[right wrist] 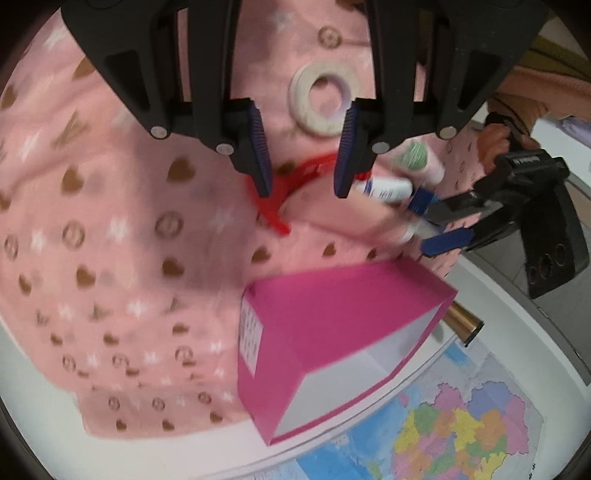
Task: Organize rigid objects
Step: 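Move the right gripper down to the red plastic trigger-shaped object, then grasp the red object by its neck with the right gripper and lift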
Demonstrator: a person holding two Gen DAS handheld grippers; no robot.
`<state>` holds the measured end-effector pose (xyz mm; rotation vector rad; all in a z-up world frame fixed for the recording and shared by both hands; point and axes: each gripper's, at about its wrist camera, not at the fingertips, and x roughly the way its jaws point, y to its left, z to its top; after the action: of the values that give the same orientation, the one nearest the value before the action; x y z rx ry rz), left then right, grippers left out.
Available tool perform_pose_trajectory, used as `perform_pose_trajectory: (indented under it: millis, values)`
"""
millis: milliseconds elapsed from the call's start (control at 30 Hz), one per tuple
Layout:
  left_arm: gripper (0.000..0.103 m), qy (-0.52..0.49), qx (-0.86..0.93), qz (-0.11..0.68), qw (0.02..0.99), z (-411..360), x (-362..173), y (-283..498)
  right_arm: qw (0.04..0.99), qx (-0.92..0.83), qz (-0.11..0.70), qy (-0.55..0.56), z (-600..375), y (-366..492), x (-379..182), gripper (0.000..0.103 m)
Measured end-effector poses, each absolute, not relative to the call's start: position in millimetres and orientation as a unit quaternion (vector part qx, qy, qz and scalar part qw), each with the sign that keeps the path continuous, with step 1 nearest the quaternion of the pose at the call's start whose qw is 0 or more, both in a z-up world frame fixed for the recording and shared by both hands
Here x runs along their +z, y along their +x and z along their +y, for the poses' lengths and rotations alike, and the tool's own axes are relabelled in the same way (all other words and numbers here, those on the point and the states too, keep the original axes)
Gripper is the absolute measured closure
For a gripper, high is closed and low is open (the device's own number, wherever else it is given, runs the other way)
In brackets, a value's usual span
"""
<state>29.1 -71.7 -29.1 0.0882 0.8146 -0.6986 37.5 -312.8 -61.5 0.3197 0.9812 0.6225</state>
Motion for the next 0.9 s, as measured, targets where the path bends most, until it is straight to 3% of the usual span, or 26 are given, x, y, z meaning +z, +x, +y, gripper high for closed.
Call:
perform_pose_trajectory:
  millis: [700, 900]
  values:
    - [0.048, 0.097, -0.378, 0.447, 0.805, -128, -72, 30, 0.781, 0.307, 0.489, 0.237, -303, 42, -99, 0.066]
    - [0.066, 0.094, -0.374, 0.449, 0.806, -132, -74, 35, 0.780, 0.302, 0.485, 0.256, -302, 44, -99, 0.063]
